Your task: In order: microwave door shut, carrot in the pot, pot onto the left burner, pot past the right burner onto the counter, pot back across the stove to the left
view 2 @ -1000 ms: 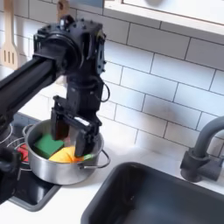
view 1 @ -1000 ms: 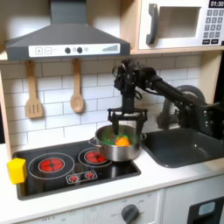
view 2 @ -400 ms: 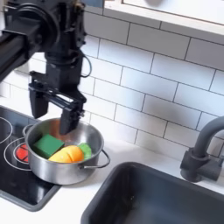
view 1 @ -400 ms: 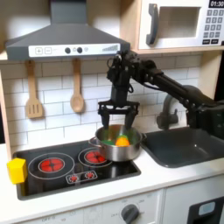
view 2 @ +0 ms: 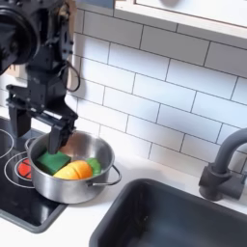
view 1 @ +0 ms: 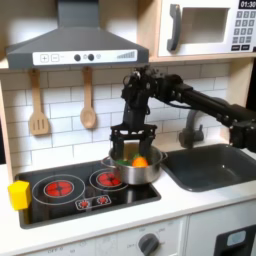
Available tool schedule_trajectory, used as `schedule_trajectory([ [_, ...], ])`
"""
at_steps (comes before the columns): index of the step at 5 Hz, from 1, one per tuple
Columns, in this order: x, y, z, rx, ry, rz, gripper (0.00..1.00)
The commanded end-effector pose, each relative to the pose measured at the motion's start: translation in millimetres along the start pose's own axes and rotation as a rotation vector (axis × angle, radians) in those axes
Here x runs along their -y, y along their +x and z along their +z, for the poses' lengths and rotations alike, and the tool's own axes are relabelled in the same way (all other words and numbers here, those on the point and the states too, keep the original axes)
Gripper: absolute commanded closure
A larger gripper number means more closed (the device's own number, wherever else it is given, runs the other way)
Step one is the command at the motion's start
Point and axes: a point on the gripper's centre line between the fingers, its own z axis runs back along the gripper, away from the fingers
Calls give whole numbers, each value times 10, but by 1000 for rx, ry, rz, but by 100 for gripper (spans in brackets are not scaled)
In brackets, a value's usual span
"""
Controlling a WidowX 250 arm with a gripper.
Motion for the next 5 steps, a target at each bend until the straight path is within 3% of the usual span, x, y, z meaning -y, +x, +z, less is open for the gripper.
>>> schedule_trajectory([
  [1,-132,-87,-12,66,8,64,0],
  [3,-290,-89,-42,141,-1,121,0],
  [4,-302,-20,-38,187,7,120,0],
  [5,-307,73,-29,245,-6,111,0],
])
